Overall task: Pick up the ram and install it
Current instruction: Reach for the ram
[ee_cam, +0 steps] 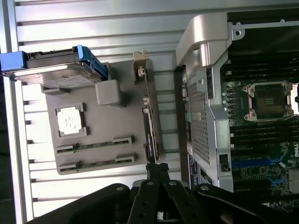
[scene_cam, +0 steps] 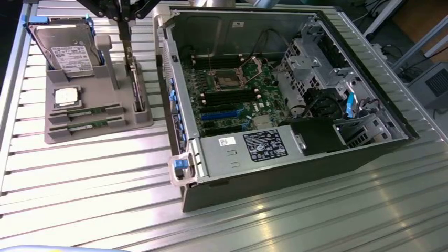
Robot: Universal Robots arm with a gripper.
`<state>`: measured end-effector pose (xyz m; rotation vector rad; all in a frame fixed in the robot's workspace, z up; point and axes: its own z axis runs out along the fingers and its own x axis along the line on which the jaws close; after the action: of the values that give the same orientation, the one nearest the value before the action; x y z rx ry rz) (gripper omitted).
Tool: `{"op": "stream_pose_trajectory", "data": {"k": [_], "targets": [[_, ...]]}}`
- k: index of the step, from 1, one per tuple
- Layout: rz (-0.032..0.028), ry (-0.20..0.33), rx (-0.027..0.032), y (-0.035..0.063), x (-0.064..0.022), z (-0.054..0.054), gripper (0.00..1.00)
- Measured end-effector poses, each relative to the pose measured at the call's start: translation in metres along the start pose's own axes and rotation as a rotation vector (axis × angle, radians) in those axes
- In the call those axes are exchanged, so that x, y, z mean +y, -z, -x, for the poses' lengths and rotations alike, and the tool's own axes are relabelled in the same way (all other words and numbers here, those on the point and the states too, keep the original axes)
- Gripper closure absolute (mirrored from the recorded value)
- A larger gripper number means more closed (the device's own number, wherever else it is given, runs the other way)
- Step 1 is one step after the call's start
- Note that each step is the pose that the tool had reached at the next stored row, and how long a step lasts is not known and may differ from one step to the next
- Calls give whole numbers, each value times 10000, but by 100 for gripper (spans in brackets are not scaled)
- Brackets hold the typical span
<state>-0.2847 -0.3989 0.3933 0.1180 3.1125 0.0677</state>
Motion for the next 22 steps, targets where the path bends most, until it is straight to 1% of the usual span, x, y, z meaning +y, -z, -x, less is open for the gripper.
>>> {"op": "stream_pose_trajectory", "data": {"k": [8,14,22], "targets": [[0,0,0,2,-5,-72,90],[0,0,0,5,-13,-176,90],[0,0,0,7,-20,-270,90]]}}
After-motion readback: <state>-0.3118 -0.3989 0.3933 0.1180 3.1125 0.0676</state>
